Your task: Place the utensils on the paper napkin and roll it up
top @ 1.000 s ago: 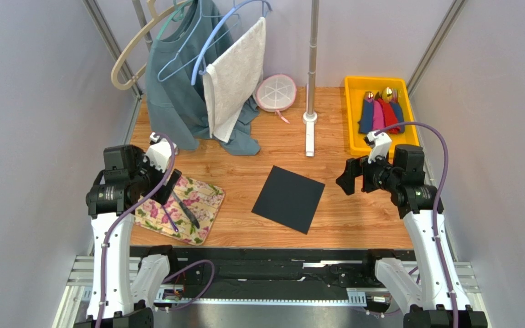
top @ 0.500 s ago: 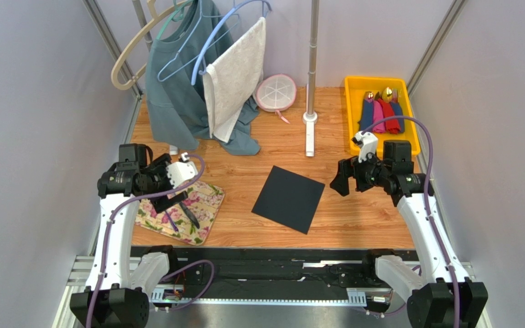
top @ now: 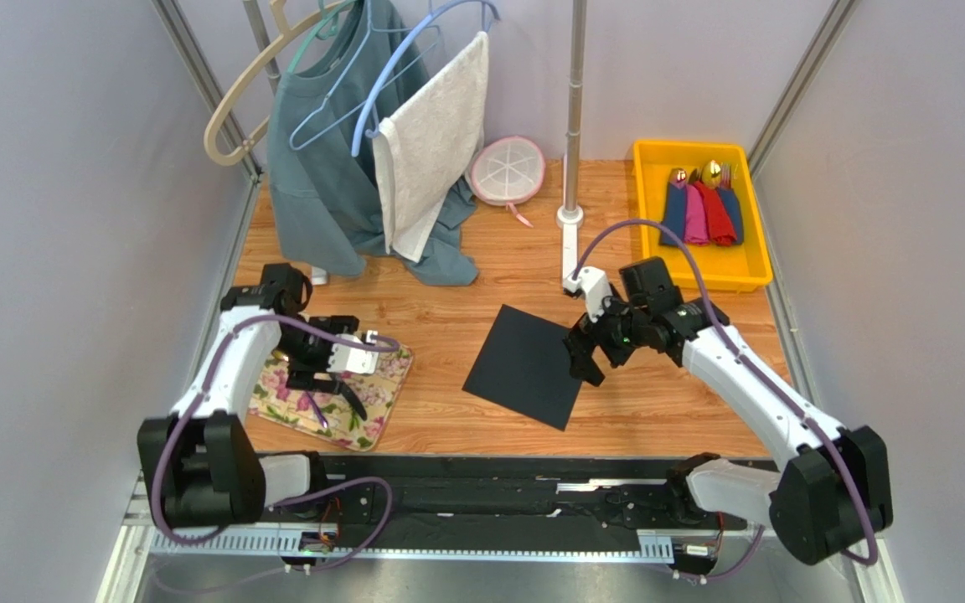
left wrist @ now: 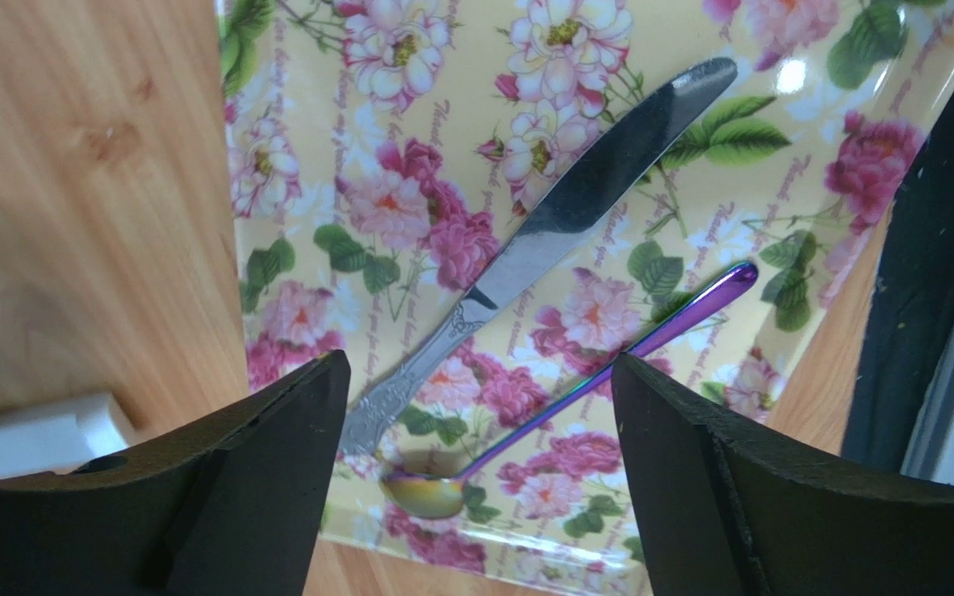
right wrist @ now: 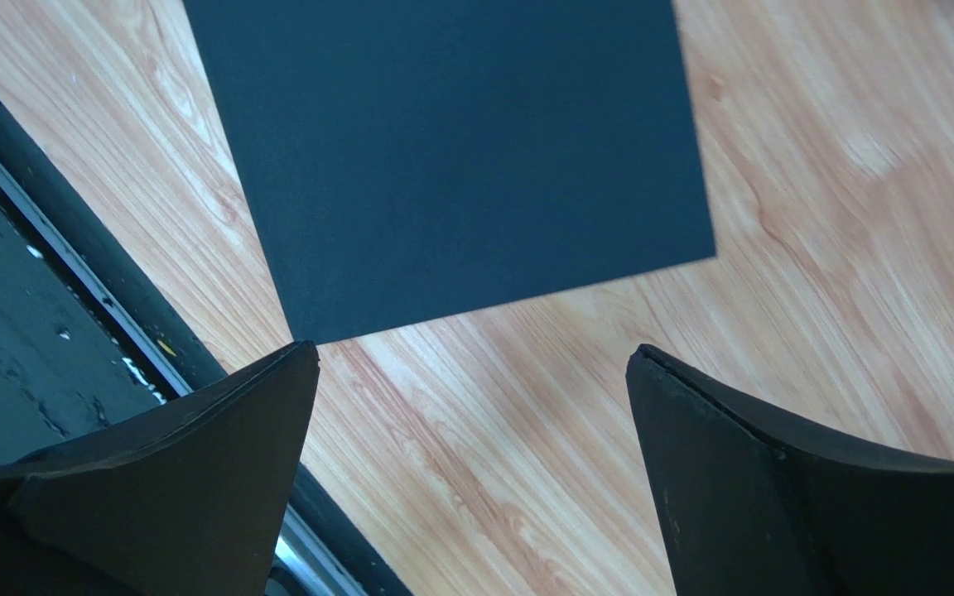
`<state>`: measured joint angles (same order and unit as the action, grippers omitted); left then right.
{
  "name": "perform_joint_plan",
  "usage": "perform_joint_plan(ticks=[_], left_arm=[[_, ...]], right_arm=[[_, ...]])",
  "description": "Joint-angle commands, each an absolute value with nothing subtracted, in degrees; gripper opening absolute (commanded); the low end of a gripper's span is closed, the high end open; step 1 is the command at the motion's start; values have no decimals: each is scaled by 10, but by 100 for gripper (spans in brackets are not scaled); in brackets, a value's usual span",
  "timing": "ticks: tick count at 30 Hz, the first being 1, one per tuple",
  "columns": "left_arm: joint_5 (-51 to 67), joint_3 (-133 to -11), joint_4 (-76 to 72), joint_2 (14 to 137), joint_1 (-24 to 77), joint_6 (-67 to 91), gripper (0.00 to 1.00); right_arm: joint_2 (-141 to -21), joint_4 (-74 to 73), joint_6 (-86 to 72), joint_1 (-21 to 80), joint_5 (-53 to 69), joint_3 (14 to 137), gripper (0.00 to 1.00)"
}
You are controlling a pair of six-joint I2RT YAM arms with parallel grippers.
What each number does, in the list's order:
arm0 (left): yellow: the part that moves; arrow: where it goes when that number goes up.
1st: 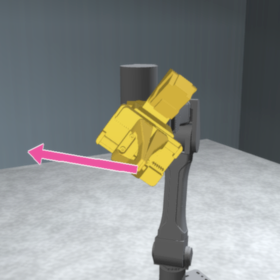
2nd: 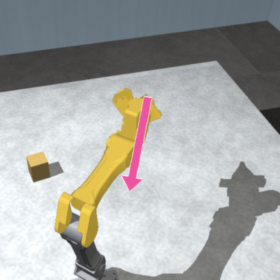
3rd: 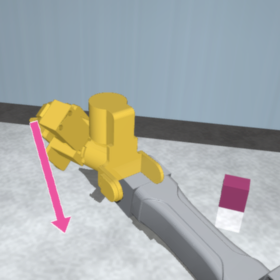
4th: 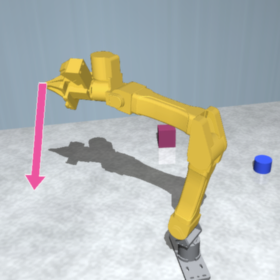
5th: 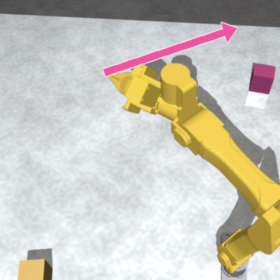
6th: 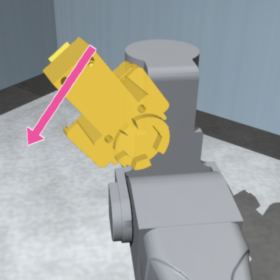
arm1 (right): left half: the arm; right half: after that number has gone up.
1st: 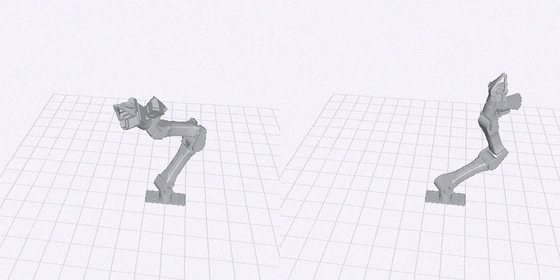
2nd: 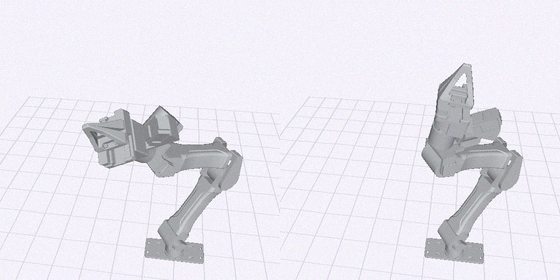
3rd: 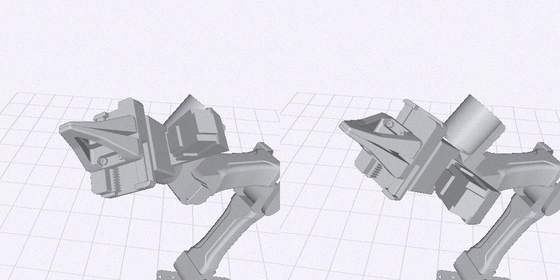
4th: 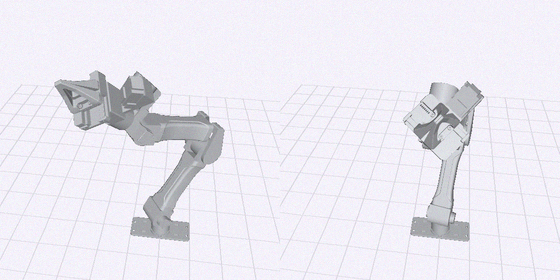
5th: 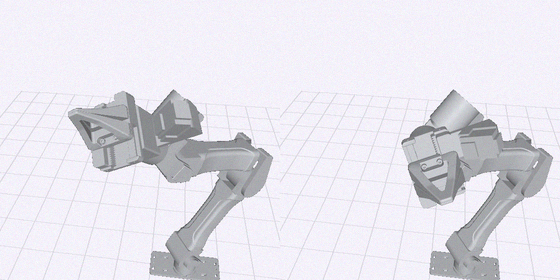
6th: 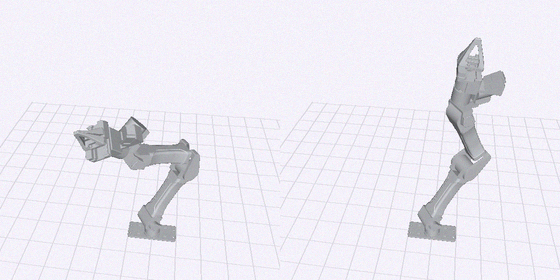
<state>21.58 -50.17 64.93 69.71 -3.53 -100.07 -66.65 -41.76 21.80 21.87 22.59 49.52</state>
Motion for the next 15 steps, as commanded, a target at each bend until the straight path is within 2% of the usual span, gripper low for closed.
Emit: perform_joint_plan(ticks=[1,7,15], left_arm=[[206,-549,657,766,-25,-1102,84],[231,-613,695,817,-25,-1047,85],[237,-589,675,790,-25,-1024,85]], right_arm=[[-715,-375,302,260,221,523,100],[-786,-351,389,341,215,558,100],[-949,-355,429,386,200,623,95]])
